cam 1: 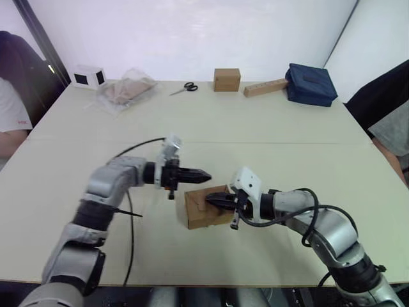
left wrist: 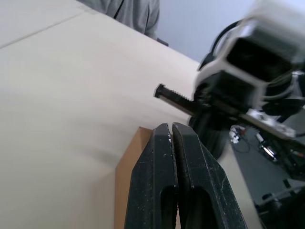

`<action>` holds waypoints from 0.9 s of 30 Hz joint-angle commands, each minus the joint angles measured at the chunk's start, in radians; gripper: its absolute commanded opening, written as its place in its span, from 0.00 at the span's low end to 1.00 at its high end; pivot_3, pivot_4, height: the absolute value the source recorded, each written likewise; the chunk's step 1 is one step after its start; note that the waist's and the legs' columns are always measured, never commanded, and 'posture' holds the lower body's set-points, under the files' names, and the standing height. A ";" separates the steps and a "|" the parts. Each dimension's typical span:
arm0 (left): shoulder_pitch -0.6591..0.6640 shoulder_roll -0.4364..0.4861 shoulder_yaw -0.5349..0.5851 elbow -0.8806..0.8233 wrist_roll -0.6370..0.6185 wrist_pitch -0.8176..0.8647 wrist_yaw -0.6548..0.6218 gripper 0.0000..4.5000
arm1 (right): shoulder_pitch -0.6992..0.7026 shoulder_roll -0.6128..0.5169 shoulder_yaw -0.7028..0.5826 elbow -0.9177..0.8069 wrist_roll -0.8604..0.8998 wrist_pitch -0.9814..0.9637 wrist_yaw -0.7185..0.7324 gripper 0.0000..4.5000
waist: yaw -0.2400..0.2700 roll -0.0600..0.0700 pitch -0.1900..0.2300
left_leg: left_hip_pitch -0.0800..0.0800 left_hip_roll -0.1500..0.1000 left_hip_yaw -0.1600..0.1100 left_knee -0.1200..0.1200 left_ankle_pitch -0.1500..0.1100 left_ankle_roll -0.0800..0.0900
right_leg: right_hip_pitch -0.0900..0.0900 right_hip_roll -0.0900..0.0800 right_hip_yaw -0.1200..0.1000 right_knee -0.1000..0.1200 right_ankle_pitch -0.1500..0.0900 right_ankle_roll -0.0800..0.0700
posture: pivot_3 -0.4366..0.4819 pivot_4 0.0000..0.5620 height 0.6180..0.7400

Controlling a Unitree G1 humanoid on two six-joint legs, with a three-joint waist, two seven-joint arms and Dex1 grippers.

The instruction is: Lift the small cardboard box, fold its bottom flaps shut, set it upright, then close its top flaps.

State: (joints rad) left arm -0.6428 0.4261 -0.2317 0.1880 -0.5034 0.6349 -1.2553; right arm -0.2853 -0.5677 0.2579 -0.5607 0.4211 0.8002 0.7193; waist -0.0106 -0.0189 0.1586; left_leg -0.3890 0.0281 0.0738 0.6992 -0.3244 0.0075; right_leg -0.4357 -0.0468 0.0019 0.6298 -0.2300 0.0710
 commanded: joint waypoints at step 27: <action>0.091 -0.039 0.035 -0.146 0.016 -0.009 0.088 0.02 | -0.067 -0.080 -0.023 0.011 0.073 0.054 0.027 0.00 | -0.001 0.000 0.000 | 0.002 0.001 -0.002 0.000 0.000 0.000 | 0.001 0.000 -0.001 0.000 0.000 0.000 | 0.48 0.27 1.00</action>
State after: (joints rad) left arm -0.5591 0.3932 -0.1891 0.0712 -0.4724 0.6220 -1.1666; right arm -0.3317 -0.6509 0.2277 -0.5570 0.5130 0.8769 0.7437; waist -0.0112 -0.0187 0.1583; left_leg -0.3874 0.0296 0.0718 0.6989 -0.3244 0.0075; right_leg -0.4343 -0.0463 0.0007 0.6303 -0.2301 0.0709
